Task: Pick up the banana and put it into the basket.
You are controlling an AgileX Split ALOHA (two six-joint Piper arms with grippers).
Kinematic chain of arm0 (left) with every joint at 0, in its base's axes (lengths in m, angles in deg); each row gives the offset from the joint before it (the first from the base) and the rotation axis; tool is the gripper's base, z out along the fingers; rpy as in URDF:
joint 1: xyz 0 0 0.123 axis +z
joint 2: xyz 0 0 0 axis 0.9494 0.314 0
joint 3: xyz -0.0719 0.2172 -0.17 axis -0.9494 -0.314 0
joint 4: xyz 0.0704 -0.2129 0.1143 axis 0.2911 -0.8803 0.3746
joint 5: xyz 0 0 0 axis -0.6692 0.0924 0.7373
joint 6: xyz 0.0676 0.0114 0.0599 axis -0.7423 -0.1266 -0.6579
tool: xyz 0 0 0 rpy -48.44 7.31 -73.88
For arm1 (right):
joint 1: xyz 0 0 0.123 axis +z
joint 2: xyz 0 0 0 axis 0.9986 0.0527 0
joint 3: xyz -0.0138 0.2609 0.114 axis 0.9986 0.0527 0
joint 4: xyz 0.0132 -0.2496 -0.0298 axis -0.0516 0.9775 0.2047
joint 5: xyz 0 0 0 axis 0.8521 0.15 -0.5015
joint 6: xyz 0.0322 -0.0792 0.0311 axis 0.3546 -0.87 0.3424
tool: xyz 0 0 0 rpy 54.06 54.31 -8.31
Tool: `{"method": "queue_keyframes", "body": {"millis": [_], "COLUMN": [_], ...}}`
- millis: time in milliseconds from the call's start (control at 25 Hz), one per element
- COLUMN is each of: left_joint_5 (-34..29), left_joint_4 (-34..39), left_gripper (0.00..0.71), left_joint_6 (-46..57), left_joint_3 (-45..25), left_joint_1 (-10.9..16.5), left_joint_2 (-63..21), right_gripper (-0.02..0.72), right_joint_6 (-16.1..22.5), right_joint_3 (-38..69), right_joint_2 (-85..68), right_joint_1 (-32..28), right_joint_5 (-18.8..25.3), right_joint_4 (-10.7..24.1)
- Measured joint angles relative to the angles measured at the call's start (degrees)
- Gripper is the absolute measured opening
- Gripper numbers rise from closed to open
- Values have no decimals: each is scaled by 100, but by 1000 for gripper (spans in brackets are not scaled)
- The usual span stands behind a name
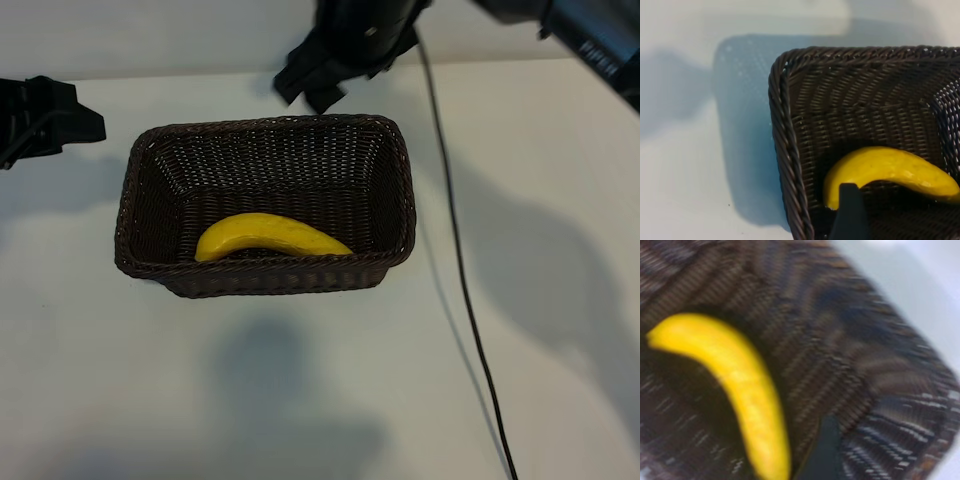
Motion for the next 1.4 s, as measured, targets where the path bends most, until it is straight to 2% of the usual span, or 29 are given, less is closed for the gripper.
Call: {"method": "queue_keyframes", "body": {"millis": [280, 1400], "left_joint_5": [57, 178], "left_joint_4": [0, 7], "left_gripper": [549, 548], "left_joint_6": [0, 0], "left_joint_3": [0, 0], "left_joint_1": [0, 0], "left_joint_2": [0, 0], "right_gripper": [602, 599], "right_joint_6": [160, 183], "right_joint_3": [-4, -4], "right_joint_2": [-13, -410], "right_joint_1": [-354, -356], "right_joint_5": [5, 19], "right_joint_4": [-144, -369]}}
